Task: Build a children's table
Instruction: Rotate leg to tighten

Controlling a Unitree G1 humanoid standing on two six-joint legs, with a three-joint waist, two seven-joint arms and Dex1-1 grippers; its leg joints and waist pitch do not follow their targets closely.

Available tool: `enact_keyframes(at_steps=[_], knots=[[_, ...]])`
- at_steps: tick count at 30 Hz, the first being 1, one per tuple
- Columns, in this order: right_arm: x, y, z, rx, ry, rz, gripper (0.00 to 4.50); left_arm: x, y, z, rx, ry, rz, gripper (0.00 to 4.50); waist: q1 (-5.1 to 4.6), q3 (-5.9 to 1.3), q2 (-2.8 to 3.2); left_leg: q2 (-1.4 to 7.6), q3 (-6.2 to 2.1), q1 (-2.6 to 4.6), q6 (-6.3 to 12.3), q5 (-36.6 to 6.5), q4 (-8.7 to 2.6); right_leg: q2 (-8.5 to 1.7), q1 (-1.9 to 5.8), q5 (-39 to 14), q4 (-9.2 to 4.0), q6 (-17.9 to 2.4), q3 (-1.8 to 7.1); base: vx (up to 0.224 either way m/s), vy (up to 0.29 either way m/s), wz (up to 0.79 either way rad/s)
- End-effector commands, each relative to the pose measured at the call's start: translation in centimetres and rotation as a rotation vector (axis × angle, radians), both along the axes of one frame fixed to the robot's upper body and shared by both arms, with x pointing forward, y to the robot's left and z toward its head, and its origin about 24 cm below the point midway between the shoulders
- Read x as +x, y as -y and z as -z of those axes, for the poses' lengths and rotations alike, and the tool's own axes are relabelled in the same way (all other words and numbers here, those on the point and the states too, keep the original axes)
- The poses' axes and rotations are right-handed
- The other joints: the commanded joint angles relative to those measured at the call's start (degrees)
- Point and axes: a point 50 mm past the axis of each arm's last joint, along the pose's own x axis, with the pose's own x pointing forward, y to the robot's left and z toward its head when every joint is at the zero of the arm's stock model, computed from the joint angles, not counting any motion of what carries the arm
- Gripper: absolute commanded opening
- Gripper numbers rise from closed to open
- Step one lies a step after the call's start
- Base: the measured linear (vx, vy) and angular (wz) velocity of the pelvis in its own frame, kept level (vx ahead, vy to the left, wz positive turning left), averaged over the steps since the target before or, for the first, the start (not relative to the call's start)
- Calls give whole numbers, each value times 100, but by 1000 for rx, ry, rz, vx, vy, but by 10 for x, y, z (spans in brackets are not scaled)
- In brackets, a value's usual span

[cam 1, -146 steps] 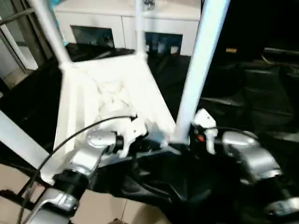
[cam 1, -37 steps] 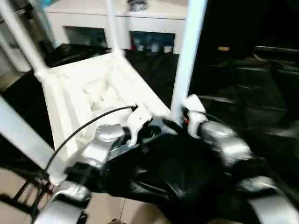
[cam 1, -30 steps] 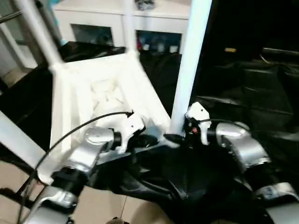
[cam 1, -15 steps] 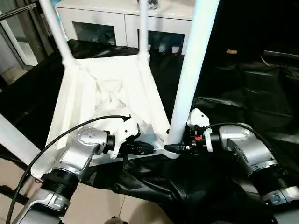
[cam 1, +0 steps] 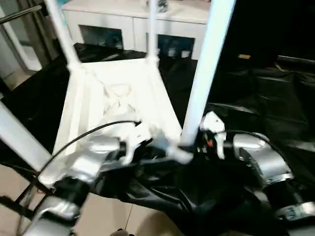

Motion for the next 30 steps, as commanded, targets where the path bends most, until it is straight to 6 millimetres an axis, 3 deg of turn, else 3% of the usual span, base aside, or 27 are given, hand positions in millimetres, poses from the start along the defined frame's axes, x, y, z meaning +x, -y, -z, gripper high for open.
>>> enact_keyframes(at_steps=[1, 2, 3, 4, 5, 6, 7, 8, 10, 12, 13, 15, 16, 17, 18, 20, 21, 24, 27, 28, 30], knots=[[-14, -25, 28, -3, -110, 4, 195, 12, 15, -13, -33, 70, -90, 0, -32, -318, 10, 208, -144, 93, -140, -1627, -454, -382, 216, -1847, -532, -966, 261, 0, 0, 0], [-15, -29, 30, 0, -115, 28, 195, 13, 19, -13, -40, 72, -108, 0, -38, -321, 59, 204, -158, 82, -149, -1654, -460, -384, 226, -1852, -534, -934, 256, 0, 0, 0], [-16, -32, 31, 2, -116, 39, 195, 14, 21, -13, -44, 73, -119, 0, -58, -307, 32, 198, -151, 87, -124, -1717, -462, -373, 209, -1923, -557, -896, 256, 0, 0, 0], [-16, -36, 31, 7, -109, 44, 194, 14, 25, -14, -48, 75, -117, 0, -53, -312, 89, 192, -159, 103, -132, -1778, -460, -377, 204, -1984, -557, -891, 255, 0, 0, 0], [-16, -38, 30, 9, -99, 51, 194, 14, 27, -14, -50, 77, -111, 0, -83, -299, 54, 182, -153, 100, -111, -1883, -464, -373, 203, -2152, -592, -843, 254, 0, 0, 0], [-15, -40, 26, 29, -86, 49, 194, 12, 31, -14, -50, 77, -74, 0, -102, -284, 105, 181, -168, 116, -118, -2035, -484, -370, 199, -2375, -626, -783, 242, 0, 0, 0], [-14, -40, 25, 39, -83, 55, 229, 11, 32, -13, -49, 79, -63, 0, -109, -287, 100, 178, -171, 135, -119, -2116, -479, -374, 189, -2470, -636, -758, 240, 0, 0, 0], [-14, -39, 23, 72, -97, 62, 264, 11, 32, -13, -48, 79, -52, 0, -125, -290, 133, 184, -183, 157, -132, -2210, -484, -373, 181, -2514, -645, -750, 242, 0, 0, 0], [-15, -37, 19, 103, -104, 36, 264, 9, 32, -13, -45, 82, -16, 0, -143, -300, 169, 193, -196, 134, -103, -2193, -500, -364, 203, -2310, -621, -804, 248, 0, 0, 0], [-16, -35, 17, 100, -97, 23, 299, 8, 31, -12, -38, 80, -6, 0, -136, -319, 164, 205, -190, 116, -91, -2031, -499, -365, 223, -1979, -592, -879, 255, 0, 0, 0], [-18, -34, 16, 93, -91, 11, 299, 7, 31, -11, -34, 79, 3, 0, -132, -321, 216, 204, -187, 116, -89, -1998, -494, -366, 219, -1861, -577, -923, 260, 0, 0, 0], [-23, -24, 11, 55, -54, -59, 312, 7, 27, -10, -20, 79, 24, 0, -98, -345, 199, 215, -158, 131, -8, -1807, -465, -350, 235, -1340, -547, -1054, 270, 0, 0, 0], [-26, -18, 9, 37, -44, -91, 312, 6, 25, -10, -13, 79, 39, 0, -92, -356, 228, 207, -146, 124, 26, -1716, -448, -351, 238, -1166, -523, -1118, 278, 0, 0, 0], [-32, -1, 4, 1, -29, -150, 312, 6, 20, -9, 7, 81, 63, 0, -73, -366, 226, 210, -150, 88, 102, -1476, -441, -352, 283, -868, -493, -1191, 268, 0, 0, 0], [-36, 15, 0, -13, -29, -179, 312, 7, 16, -8, 14, 78, 76, 0, -18, -397, 257, 214, -134, 96, 205, -1268, -403, -359, 298, -578, -467, -1226, 268, 0, 0, 0], [-39, 27, -5, -13, -35, -190, 312, 7, 13, -8, 22, 76, 88, 0, 52, -410, 247, 224, -108, 76, 416, -997, -364, -358, 296, -170, -423, -1345, 269, 0, 0, 0], [-39, 38, -9, -15, -37, -181, 312, 7, 11, -7, 32, 80, 102, 0, 53, -413, 261, 217, -122, 20, 485, -869, -358, -373, 332, -132, -399, -1378, 251, 0, 0, 0], [-39, 70, -24, 2, -27, -117, 312, 4, 6, -6, 54, 93, 171, 0, 48, -395, 247, 211, -125, 13, 542, -982, -361, -379, 335, -501, -454, -1339, 224, 0, 0, 0], [-36, 92, -37, 54, -10, -34, 312, 2, 4, -5, 47, 78, 220, 0, 27, -373, 253, 215, -127, 28, 458, -1163, -382, -382, 315, -1166, -512, -1222, 218, 0, 0, 0], [-35, 102, -43, 71, 9, 13, 312, 0, 5, -6, 28, 69, 247, 0, 25, -378, 277, 221, -133, 31, 432, -1166, -381, -384, 312, -1219, -506, -1211, 219, 0, 0, 0], [-31, 117, -51, 95, 49, 111, 312, -3, 9, -9, -8, 65, 307, 0, 24, -394, 266, 219, -127, 37, 416, -1101, -372, -385, 311, -1184, -509, -1220, 223, 0, 0, 0]])
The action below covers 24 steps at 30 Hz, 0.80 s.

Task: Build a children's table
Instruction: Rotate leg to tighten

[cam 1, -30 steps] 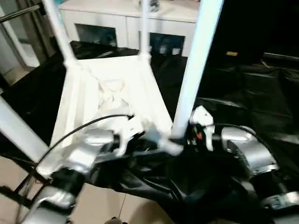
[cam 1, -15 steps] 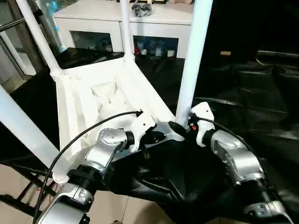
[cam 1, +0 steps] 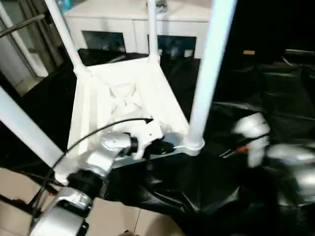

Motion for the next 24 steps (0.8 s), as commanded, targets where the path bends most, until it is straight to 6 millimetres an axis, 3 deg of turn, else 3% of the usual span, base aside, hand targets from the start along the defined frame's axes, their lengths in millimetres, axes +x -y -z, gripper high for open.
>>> enact_keyframes(at_steps=[1, 2, 4, 5, 6, 10, 12, 14, 16, 18, 19, 20, 21, 22, 23, 24], knots=[[7, 14, -9, 34, 46, 126, 312, -5, 11, -9, -48, 14, 132, 0, 1, -360, -65, 218, -110, 57, 393, -993, -343, -375, 250, -1033, -429, -1301, 228, 0, 0, 0], [11, 19, -9, 33, 62, 190, 312, -7, 13, -10, -62, 6, 165, 0, 8, -377, -40, 217, -105, 70, 379, -885, -331, -370, 238, -832, -410, -1365, 223, 0, 0, 0], [15, 25, -7, 25, 64, 271, 312, -11, 17, -11, -76, -2, 209, 0, 6, -387, -57, 206, -101, 60, 380, -792, -320, -368, 242, -667, -379, -1419, 218, 0, 0, 0], [19, 29, 1, -4, 54, 363, 312, -16, 23, -13, -103, -10, 280, 0, 28, -395, -5, 206, -95, 69, 394, -729, -304, -365, 229, -562, -372, -1447, 217, 0, 0, 0], [20, 28, 3, -7, 51, 374, 312, -17, 25, -14, -106, -6, 289, 0, 19, -394, -20, 206, -90, 64, 389, -697, -304, -366, 223, -518, -374, -1456, 218, 0, 0, 0], [23, 16, 15, 7, 31, 444, 312, -22, 36, -18, -140, 26, 374, 0, 71, -431, -16, 201, -91, 23, 537, -486, -269, -369, 253, -201, -312, -1464, 212, 0, 0, 0], [23, 7, 19, 31, 27, 442, 312, -23, 39, -19, -147, 39, 400, 0, 111, -464, -32, 203, -85, -3, 692, -247, -219, -359, 231, 129, -259, -1471, 219, 0, 0, 0], [24, -9, 24, 54, 23, 436, 312, -25, 38, -16, -119, 39, 436, 0, 124, -424, -4, 196, -76, -38, 780, -362, -227, -377, 206, -203, -285, -1399, 197, 0, 0, 0], [25, -12, 26, 57, 24, 440, 312, -25, 37, -15, -110, 40, 440, 0, 102, -402, -6, 207, -85, -30, 675, -577, -260, -386, 200, -691, -330, -1277, 191, 0, 0, 0], [26, -25, 28, 90, 25, 446, 312, -22, 28, -13, -93, 85, 402, 0, 78, -387, -54, 212, -81, -16, 531, -750, -288, -384, 180, -1025, -361, -1179, 200, 0, 0, 0], [26, -25, 28, 90, 25, 446, 312, -22, 28, -13, -93, 85, 402, 0, 79, -387, -31, 213, -90, -17, 503, -771, -293, -391, 180, -1089, -360, -1154, 198, 0, 0, 0], [29, -33, 28, 112, 32, 481, 313, -17, 18, -15, -115, 156, 319, 27, 58, -383, -61, 216, -94, -25, 451, -789, -305, -398, 173, -1136, -352, -1100, 206, 0, 0, 0], [29, -33, 28, 113, 33, 484, 313, -17, 17, -15, -118, 156, 317, 43, 39, -382, -47, 218, -90, -19, 429, -811, -311, -393, 167, -1161, -357, -1083, 206, 0, 0, 0], [30, -34, 28, 119, 36, 500, 313, -17, 15, -16, -140, 156, 303, 54, 20, -378, -112, 215, -82, -20, 411, -815, -317, -386, 170, -1171, -361, -1073, 204, 0, 0, 0], [30, -36, 27, 123, 42, 515, 313, -17, 10, -17, -158, 159, 287, 57, 17, -381, -73, 208, -83, -16, 377, -791, -314, -398, 173, -1176, -355, -1090, 208, 0, 0, 0], [30, -37, 26, 124, 47, 518, 313, -17, 7, -17, -159, 167, 276, 64, 8, -381, -171, 210, -69, -22, 372, -750, -315, -396, 180, -1126, -348, -1107, 210, 0, 0, 0]])
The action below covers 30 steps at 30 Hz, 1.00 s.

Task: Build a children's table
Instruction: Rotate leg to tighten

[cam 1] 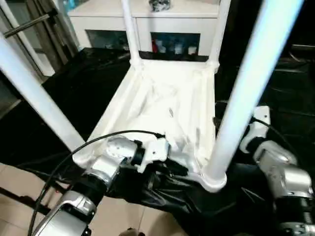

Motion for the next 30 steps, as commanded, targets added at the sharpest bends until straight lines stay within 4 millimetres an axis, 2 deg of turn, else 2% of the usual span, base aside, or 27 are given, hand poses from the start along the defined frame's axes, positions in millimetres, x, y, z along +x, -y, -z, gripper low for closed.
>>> enact_keyframes(at_steps=[1, 2, 3, 4, 5, 6, 7, 9, 10, 11, 12, 13, 14, 16, 19, 21, 22, 23, 24, 25, 26, 27, 28, 29, 30], knots=[[4, -5, -11, -10, 48, 28, 313, 3, -16, -8, -49, 36, -69, 77, 3, -420, -168, 221, -105, 88, 339, -722, -363, -349, 279, -1029, -408, -1149, 227, 0, 0, 0], [4, -7, -13, 12, 52, 52, 313, 2, -22, -11, -76, 41, -107, 89, -11, -415, -229, 236, -106, 87, 341, -696, -373, -357, 280, -921, -382, -1155, 232, 0, 0, 0], [4, -10, -14, 31, 55, 75, 313, 1, -29, -16, -126, 40, -159, 97, -37, -404, -225, 223, -109, 53, 366, -683, -381, -354, 295, -914, -371, -1150, 227, 0, 0, 0], [4, -11, -15, 38, 56, 84, 313, 1, -32, -19, -155, 38, -186, 97, -53, -422, -228, 239, -110, 87, 373, -656, -383, -359, 279, -855, -352, -1166, 227, 0, 0, 0], [3, -14, -16, 39, 62, 90, 313, -2, -38, -24, -213, 36, -254, 111, -69, -424, -312, 244, -96, 92, 391, -642, -375, -357, 280, -809, -333, -1203, 237, 0, 0, 0], [2, -15, -17, 6, 68, 101, 313, -5, -43, -28, -264, 31, -325, 123, -77, -400, -327, 240, -82, 97, 424, -650, -390, -333, 243, -841, -372, -1196, 238, 0, 0, 0], [1, -15, -17, -18, 73, 109, 313, -6, -46, -30, -298, 28, -373, 133, -76, -394, -301, 262, -87, 118, 351, -717, -399, -325, 233, -828, -354, -1210, 243, 0, 0, 0], [1, -15, -17, -21, 73, 112, 313, -6, -47, -30, -301, 30, -387, 142, -83, -376, -311, 242, -78, 131, 288, -841, -416, -308, 224, -968, -396, -1160, 247, 0, 0, 0], [-1, -15, -17, -76, 73, 166, 313, -3, -58, -30, -353, 55, -633, 152, -64, -365, -314, 237, -75, 163, 187, -1011, -426, -308, 207, -1158, -428, -1107, 258, 0, 0, 0], [-3, -17, -18, -131, 79, 182, 313, -2, -66, -28, -389, 71, -807, 166, -94, -336, -312, 279, -94, 134, 38, -1114, -452, -293, 236, -1020, -412, -1088, 258, 0, 0, 0], [-5, -19, -18, -159, 82, 186, 331, -3, -73, -24, -398, 58, -949, 174, -101, -339, -341, 265, -87, 153, -11, -1255, -449, -298, 250, -1094, -440, -1023, 262, 0, 0, 0], [-7, -20, -18, -181, 86, 189, 342, -4, -78, -21, -387, 52, -1048, 180, -99, -338, -339, 257, -86, 158, -18, -1281, -445, -294, 247, -1125, -445, -988, 269, 0, 0, 0], [-14, -22, -20, -208, 93, 199, 342, -12, -84, -17, -387, 11, -1203, 180, -109, -332, -353, 250, -89, 136, -6, -1274, -451, -289, 265, -1197, -458, -893, 275, 0, 0, 0], [-18, -22, -20, -212, 95, 202, 373, -18, -84, -18, -413, 22, -1228, 183, -96, -324, -366, 223, -100, 119, 47, -1255, -452, -295, 254, -1418, -511, -733, 273, 0, 0, 0], [-30, -22, -18, -218, 81, 203, 391, -35, -83, -14, -397, 34, -1269, 183, -83, -310, -376, 237, -120, 107, 72, -1326, -474, -273, 234, -1536, -540, -562, 281, 0, 0, 0], [-38, -21, -10, -238, 28, 216, 404, -43, -86, -10, -390, 23, -1331, 183, -92, -306, -379, 222, -117, 107, 43, -1384, -473, -260, 222, -1592, -543, -533, 281, 0, 0, 0], [-43, -19, -5, -230, -4, 236, 404, -49, -89, -7, -399, 13, -1383, 183, -118, -328, -319, 249, 112, 368, -278, -1540, -279, -57, -55, -1896, -736, -294, 476, 0, 0, 0], [-43, -19, -5, -230, -4, 236, 404, -49, -89, -7, -399, 13, -1383, 183, -81, -288, -462, 97, 184, 316, -510, -1907, -199, -11, -75, -2394, -707, -140, 619, -46, -7, -32], [-45, -19, -2, -221, -16, 248, 404, -52, -90, -5, -406, 6, -1406, 183, -34, -272, -474, 75, 203, 338, -474, -2153, -150, -1, -146, -2936, -744, 20, 831, -46, -7, -32], [-48, -17, 0, -222, -27, 265, 404, -56, -90, -4, -387, 5, -1412, 183, -26, -289, -494, 62, 200, 339, -376, -2219, -100, -24, -138, -3114, -749, 65, 944, 7, 10, -49], [-51, -14, 2, -228, -37, 296, 404, -63, -88, -2, -352, 24, -1398, 183, 30, -304, -514, 13, 107, 202, -91, -2009, -7, -152, 33, -3107, -762, 26, 1262, 45, 49, -49], [-55, -11, 5, -235, -53, 330, 404, -71, -86, 1, -311, 50, -1385, 183, 106, -319, -550, -66, -22, 75, 201, -1740, 212, -344, 199, -3068, -851, -31, 1651, 45, 49, -49], [-57, -9, 6, -234, -58, 342, 404, -75, -84, 3, -291, 61, -1380, 183, 133, -279, -580, -87, -137, 0, 285, -1613, 290, -382, 262, -3131, -896, -92, 1831, 30, 111, -53], [-58, -8, 6, -235, -60, 348, 404, -78, -83, 2, -281, 84, -1370, 183, 130, -272, -513, -66, -335, -17, 294, -1272, 245, -278, 271, -3033, -894, -199, 1938, 25, 177, -58], [-59, -7, 6, -236, -61, 357, 404, -80, -83, 2, -274, 101, -1372, 183, -35, -244, -425, 30, -290, 173, -73, -1260, -182, 405, -25, -2361, -693, -160, 1470, 25, 177, -58]])
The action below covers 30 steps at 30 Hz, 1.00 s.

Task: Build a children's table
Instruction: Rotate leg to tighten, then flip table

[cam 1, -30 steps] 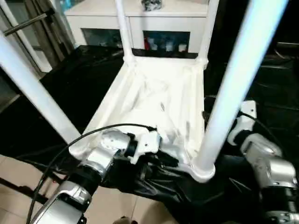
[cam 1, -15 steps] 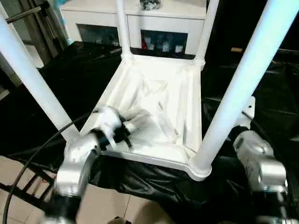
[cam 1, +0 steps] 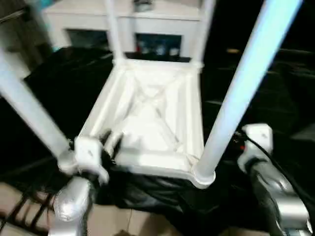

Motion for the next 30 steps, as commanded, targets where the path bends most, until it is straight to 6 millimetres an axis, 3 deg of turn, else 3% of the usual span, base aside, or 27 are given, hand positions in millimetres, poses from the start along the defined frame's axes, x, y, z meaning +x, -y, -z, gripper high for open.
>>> enact_keyframes(at_steps=[1, 2, 3, 4, 5, 6, 7, 8, 9, 10, 11, 12, 13, 14, 16, 17, 18, 19, 20, 21, 22, 24, 25, 27, 28, 29, 30], knots=[[0, -3, -7, 5, 24, 5, 404, -1, -3, -9, 53, 56, -21, 183, -143, -220, -45, 415, -227, 257, -341, -802, -689, 82, -159, -1932, -459, -375, -91, -20, 160, -48], [-2, 0, -7, 2, 26, 14, 404, -3, -4, -9, 40, 57, -50, 183, -202, -225, 82, 728, -211, 441, -695, -1501, -864, 95, -329, -1647, -244, -316, -472, -46, 130, -33], [-2, 1, -7, -4, 27, 14, 404, -3, -5, -8, 34, 53, -59, 183, -295, -242, 283, 953, -674, 205, -883, -1450, -1172, -174, 4, -588, 162, -529, -783, -46, 130, -33], [-3, 3, -8, -3, 27, 14, 404, -5, -7, -6, 22, 46, -78, 183, -376, -240, 237, 1289, -750, 249, -810, -434, -1235, -333, -57, -126, 249, -624, -971, -16, 102, -6], [-3, 6, -7, -1, 27, 17, 404, -8, -9, -5, 15, 48, -99, 183, -421, -246, 248, 1369, -780, 218, -632, 52, -1236, -368, -48, -139, 341, -643, -1052, 0, 0, 0], [-3, 7, -8, -2, 28, 18, 404, -10, -10, -3, -9, 41, -112, 183, -445, -298, 256, 1458, -833, 271, -86, 768, -1147, -473, -71, -391, 429, -666, -1118, 0, 0, 0], [-3, 8, -8, -3, 31, 15, 404, -11, -12, -1, -11, 36, -121, 183, -471, -334, 224, 1461, -853, 328, 268, 1024, -1081, -531, -84, -465, 430, -714, -1120, 1, -52, -6], [-4, 10, -9, -7, 35, 1, 404, -15, -14, 2, -20, 25, -137, 183, -474, -410, 129, 1341, -813, 391, 1115, 1509, -874, -660, -75, -266, 332, -1042, -1070, -15, -114, -7], [-5, 12, -9, -18, 33, -10, 404, -18, -16, 6, -31, 12, -144, 183, -442, -414, 13, 893, -519, 180, 1894, 1373, -636, -760, 104, 420, 48, -1703, -1000, -15, -114, -7], [-6, 14, -8, -34, 26, -28, 416, -23, -18, 10, -42, -2, -154, 210, -438, -450, -152, 322, -188, -6, 1987, 997, -341, -752, 293, 1082, -207, -2176, -941, -30, -142, -1], [-8, 17, -6, -55, 14, -49, 416, -28, -21, 14, -50, -8, -167, 217, -273, -418, -341, -158, -47, -385, 1614, 36, 227, -1150, 659, 1504, -536, -2677, -680, -42, -140, 7], [-9, 18, -6, -64, 8, -58, 416, -30, -22, 15, -53, -10, -174, 217, -219, -265, -248, 11, -191, -345, 890, 266, 18, -1203, 548, 922, -528, -2120, -798, -42, -140, 7], [-10, 20, -5, -71, 0, -69, 416, -33, -23, 17, -60, -11, -176, 222, -225, -239, -306, -9, -166, -286, 681, 210, -104, -974, 477, 268, -587, -1716, -926, -58, -136, 6], [-12, 22, -4, -59, -5, -83, 416, -37, -25, 19, -64, -9, -179, 236, -210, -202, -171, 218, -263, -180, 517, -497, -435, -887, 461, -1878, -639, -807, -913, -75, -121, 3], [-15, 23, -5, -30, -5, -144, 450, -45, -32, 22, -60, 3, -210, 261, -210, -156, -150, 331, -292, -71, 396, -1053, -579, -817, 370, -2952, -703, -472, -974, -107, -121, 6], [-18, 21, -10, 16, 15, -226, 450, -51, -40, 24, -59, 8, -247, 265, -205, -145, -125, 348, -296, 52, 218, -1485, -611, -823, 303, -3751, -775, -276, -991, -85, -47, 7], [-20, 20, -13, 42, 26, -284, 450, -55, -45, 26, -61, 12, -265, 271, -216, -66, -142, 372, -319, 132, 108, -1894, -641, -829, 247, -4226, -875, -174, -1040, 0, 0, 0], [-21, 18, -16, 61, 30, -345, 450, -58, -50, 27, -61, 19, -279, 283, -236, -25, -147, 387, -341, 149, 43, -2036, -660, -841, 239, -4430, -899, -119, -1071, -80, -7, 2], [-26, 10, -19, 82, 18, -471, 450, -62, -57, 27, -64, 40, -308, 298, -232, -63, -129, 403, -386, 125, 13, -1965, -718, -859, 363, -4252, -901, -118, -1111, -59, 29, -4], [-29, 6, -21, 87, 15, -550, 450, -63, -59, 28, -65, 47, -318, 298, -203, -88, -101, 486, -417, 79, 59, -1815, -793, -885, 448, -3699, -842, -222, -1089, -59, 29, -4], [-32, 2, -23, 93, 7, -633, 450, -67, -66, 28, -56, 57, -354, 311, -169, -101, -52, 562, -432, 82, 110, -1713, -846, -920, 473, -3150, -803, -399, -1059, 0, 0, 0], [-34, 1, -24, 91, 3, -676, 450, -70, -72, 28, -58, 70, -388, 327, -163, -84, -40, 589, -426, 38, 120, -1720, -897, -955, 496, -2822, -739, -639, -1049, 0, 0, 0], [-34, 0, -24, 90, 2, -701, 450, -72, -78, 27, -44, 74, -408, 339, -170, -65, -57, 593, -426, 44, 85, -1819, -908, -952, 481, -2919, -737, -667, -1052, 0, 0, 0], [-33, -5, -26, 107, 12, -749, 450, -71, -88, 24, -19, 86, -416, 348, -164, -43, -80, 546, -423, 173, -116, -2260, -868, -1019, 420, -3531, -795, -652, -1063, 0, 0, 0], [-33, -7, -27, 117, 15, -765, 450, -71, -91, 23, -12, 90, -412, 366, -151, -56, -95, 555, -432, 177, -126, -2240, -878, -1025, 425, -3461, -793, -658, -1053, 0, 0, 0], [-33, -10, -28, 132, 19, -784, 450, -69, -94, 21, -6, 97, -405, 376, -151, -84, -70, 588, -454, 147, -143, -2130, -915, -1001, 460, -2994, -727, -724, -1038, 0, 0, 0], [-33, -15, -27, 137, 19, -821, 450, -66, -103, 20, 3, 98, -400, 376, -157, -105, -92, 625, -460, 112, -146, -1987, -951, -980, 498, -2412, -658, -819, -1035, 0, 0, 0]])
